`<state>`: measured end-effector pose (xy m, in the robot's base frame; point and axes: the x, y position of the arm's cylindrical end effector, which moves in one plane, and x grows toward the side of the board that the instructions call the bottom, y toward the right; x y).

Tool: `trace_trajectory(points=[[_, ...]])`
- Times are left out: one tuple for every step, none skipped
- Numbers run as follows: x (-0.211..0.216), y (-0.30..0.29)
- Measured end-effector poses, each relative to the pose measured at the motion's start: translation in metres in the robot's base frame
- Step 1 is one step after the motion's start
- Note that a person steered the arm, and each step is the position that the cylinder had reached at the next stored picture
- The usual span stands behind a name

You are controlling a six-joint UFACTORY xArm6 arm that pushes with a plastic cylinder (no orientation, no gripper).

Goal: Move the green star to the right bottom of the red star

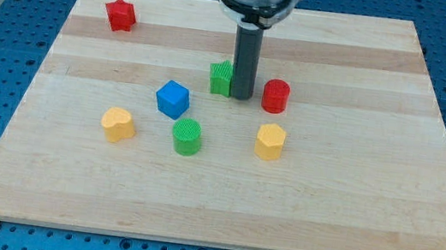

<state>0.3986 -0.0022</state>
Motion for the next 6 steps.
trace_trajectory(points=[[-0.006,-0.02],[-0.007,-0.041],[-0.016,-0.062],[-0.026,-0.082],[-0.033,-0.074],[-0.037,-0.043]])
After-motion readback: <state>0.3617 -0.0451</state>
